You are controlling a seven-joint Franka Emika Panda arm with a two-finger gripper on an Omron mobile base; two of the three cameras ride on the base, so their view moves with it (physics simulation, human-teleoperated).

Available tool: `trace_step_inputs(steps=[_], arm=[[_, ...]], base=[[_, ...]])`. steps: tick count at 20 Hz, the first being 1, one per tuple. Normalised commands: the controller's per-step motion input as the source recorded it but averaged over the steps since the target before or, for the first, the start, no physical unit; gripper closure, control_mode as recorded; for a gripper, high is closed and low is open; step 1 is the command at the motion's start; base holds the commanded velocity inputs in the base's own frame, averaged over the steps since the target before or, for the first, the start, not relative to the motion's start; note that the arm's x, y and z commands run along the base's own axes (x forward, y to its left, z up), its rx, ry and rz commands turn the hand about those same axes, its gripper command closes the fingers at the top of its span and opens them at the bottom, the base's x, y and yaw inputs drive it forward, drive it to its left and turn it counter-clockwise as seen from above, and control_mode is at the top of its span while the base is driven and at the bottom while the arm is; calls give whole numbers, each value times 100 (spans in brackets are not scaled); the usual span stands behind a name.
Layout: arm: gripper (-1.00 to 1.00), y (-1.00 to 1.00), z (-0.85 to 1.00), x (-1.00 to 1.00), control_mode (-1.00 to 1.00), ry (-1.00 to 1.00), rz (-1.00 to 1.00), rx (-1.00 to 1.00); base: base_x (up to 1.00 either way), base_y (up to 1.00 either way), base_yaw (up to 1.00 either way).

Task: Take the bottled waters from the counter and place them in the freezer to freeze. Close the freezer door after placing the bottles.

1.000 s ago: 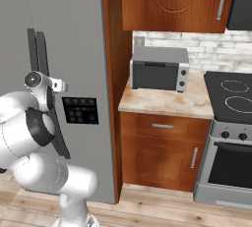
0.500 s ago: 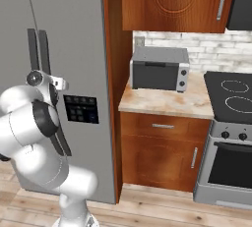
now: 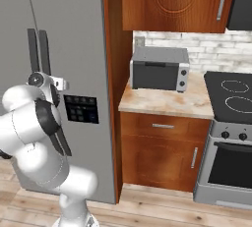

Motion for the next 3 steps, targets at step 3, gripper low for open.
trace_step_inputs(steps=[3], arm=[[-100, 0, 10, 26, -100, 0, 0, 0]], base=[[0, 0, 0]])
